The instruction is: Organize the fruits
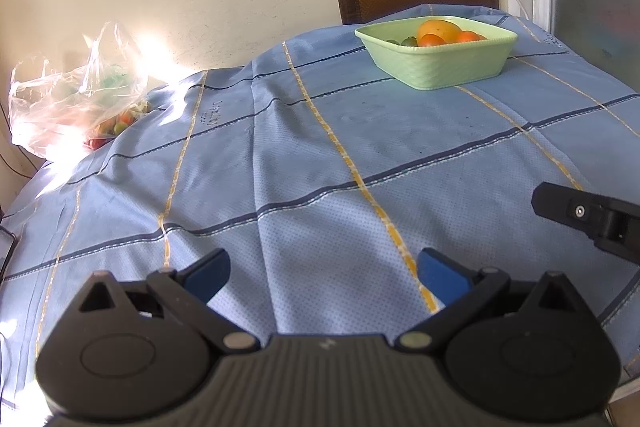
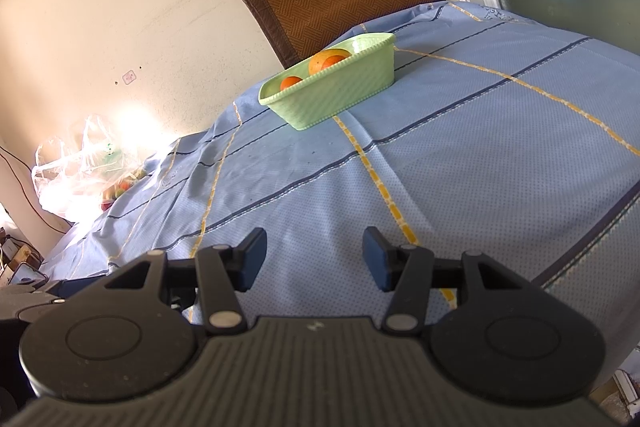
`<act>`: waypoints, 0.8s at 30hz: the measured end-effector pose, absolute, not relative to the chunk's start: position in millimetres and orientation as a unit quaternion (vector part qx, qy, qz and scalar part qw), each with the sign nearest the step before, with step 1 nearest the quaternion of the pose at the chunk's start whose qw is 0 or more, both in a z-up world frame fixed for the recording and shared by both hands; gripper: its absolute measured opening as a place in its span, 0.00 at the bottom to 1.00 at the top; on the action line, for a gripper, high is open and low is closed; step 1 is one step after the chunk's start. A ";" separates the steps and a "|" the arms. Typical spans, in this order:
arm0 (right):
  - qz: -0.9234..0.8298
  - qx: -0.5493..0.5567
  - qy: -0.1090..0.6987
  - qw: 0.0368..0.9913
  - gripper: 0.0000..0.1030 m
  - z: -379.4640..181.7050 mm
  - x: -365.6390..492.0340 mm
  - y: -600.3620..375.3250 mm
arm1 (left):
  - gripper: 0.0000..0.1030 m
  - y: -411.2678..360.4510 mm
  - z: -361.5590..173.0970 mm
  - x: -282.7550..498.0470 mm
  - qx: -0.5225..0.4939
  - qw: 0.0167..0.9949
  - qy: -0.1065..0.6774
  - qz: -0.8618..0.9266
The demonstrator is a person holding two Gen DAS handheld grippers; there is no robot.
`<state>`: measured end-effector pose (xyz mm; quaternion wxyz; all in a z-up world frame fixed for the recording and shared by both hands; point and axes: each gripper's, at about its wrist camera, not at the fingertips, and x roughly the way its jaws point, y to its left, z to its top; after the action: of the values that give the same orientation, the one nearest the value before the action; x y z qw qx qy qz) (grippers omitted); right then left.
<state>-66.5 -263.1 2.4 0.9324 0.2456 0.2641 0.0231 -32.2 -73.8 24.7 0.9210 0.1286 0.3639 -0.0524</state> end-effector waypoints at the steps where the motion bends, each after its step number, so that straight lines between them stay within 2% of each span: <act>1: 0.021 0.244 0.262 0.933 0.54 2.8 -67.1 -263.0 | 1.00 -73.9 24.8 -32.3 0.128 0.921 0.364 -0.053; 24: 0.021 0.235 0.252 0.938 0.54 4.9 -68.9 -263.2 | 1.00 -70.7 26.3 -32.3 0.123 0.922 0.363 -0.051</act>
<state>-68.9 -263.2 4.9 0.9385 0.2347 0.2524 0.0213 -32.3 -70.7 26.3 0.9223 0.1234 0.3626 -0.0511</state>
